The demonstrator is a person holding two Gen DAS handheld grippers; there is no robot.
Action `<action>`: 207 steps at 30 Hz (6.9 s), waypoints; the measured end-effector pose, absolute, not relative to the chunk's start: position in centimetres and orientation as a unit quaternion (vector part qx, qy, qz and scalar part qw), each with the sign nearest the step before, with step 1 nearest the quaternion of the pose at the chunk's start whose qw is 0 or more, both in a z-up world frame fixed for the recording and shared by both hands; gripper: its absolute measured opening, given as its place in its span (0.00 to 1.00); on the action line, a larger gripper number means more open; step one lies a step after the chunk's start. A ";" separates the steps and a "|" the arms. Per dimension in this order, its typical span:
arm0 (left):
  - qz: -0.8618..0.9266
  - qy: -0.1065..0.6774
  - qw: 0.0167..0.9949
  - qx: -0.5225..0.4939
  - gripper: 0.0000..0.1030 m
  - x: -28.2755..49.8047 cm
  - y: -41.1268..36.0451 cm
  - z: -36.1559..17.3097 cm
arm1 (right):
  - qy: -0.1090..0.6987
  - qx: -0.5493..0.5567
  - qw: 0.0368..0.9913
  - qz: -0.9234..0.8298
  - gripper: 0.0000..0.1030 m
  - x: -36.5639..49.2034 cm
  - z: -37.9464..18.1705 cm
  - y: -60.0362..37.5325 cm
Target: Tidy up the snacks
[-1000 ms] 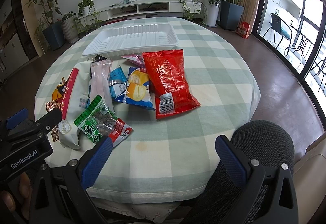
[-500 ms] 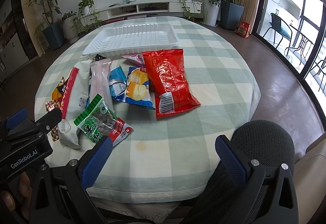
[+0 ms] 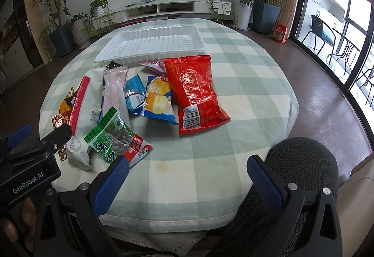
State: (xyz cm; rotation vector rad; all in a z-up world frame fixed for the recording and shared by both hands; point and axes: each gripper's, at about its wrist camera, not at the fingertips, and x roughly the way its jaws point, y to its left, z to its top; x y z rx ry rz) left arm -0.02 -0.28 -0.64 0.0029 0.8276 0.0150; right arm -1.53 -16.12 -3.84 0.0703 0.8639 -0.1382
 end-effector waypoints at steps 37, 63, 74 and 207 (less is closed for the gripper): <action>-0.098 0.463 0.877 -0.079 0.79 3.3 4.8 -3.4 | 0.417 0.133 0.897 0.058 0.50 1.9 -4.8 -20.7; -0.089 0.490 0.865 -0.060 0.27 3.7 4.5 -5.3 | 0.427 0.118 0.895 0.052 0.51 2.2 -5.8 -19.5; -0.132 0.483 0.864 -0.058 0.15 2.7 4.5 -4.7 | 0.420 0.124 0.898 0.036 0.51 2.1 -5.5 -20.3; -0.197 0.528 0.824 0.051 0.12 36.3 -0.1 -4.9 | 0.509 0.011 0.858 0.070 0.33 31.4 -6.0 -22.3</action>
